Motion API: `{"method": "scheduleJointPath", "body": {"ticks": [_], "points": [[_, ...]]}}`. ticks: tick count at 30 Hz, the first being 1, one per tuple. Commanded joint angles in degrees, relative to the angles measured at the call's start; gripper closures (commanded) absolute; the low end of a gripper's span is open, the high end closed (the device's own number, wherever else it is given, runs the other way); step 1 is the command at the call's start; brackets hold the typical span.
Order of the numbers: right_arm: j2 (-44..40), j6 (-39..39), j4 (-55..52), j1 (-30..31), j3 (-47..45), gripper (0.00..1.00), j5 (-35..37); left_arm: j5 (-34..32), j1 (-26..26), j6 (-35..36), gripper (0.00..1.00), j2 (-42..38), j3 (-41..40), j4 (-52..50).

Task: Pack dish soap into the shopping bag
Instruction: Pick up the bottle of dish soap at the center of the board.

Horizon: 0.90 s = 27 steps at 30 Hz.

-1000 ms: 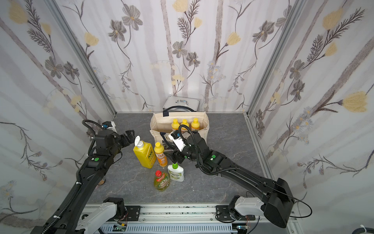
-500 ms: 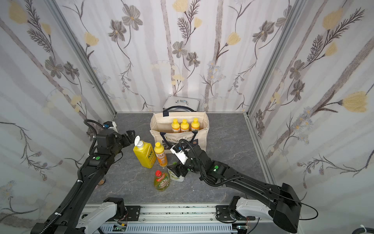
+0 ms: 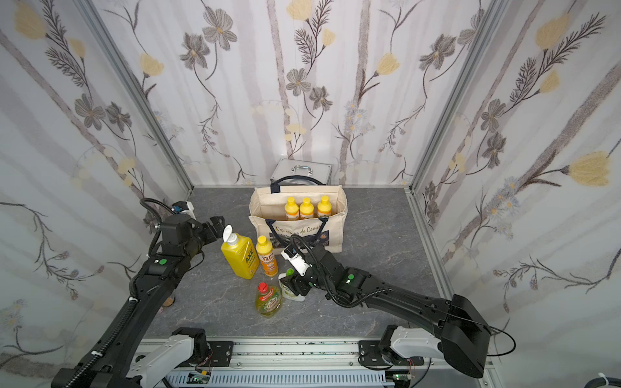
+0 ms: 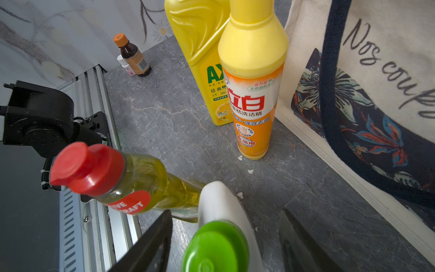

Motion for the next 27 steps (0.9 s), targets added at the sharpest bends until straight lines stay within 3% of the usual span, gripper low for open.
{"method": "scheduleJointPath", "body": {"ticks": [1, 6, 10, 13, 27], "points": [[0.7, 0.2, 2.6, 0.0, -0.3, 0.37, 2.1, -0.4, 0.0, 0.4, 0.00, -0.1, -0.1, 0.8], [0.6, 0.7, 3.1, 0.0, -0.4, 0.48, 4.3, -0.4, 0.0, 0.4, 0.00, -0.2, -0.3, 0.9], [-0.4, 0.8, 3.3, 0.0, -0.7, 0.66, 5.2, -0.5, 0.0, 0.4, 0.00, -0.2, -0.3, 0.9], [-0.9, 0.7, 2.3, 0.0, -0.5, 0.72, 5.7, -0.5, 0.1, 0.5, 0.00, -0.2, -0.3, 0.9], [-6.2, -0.5, -10.0, -0.1, 6.6, 0.91, 12.4, -0.6, 0.0, 0.5, 0.00, -0.1, -0.4, 1.3]]}}
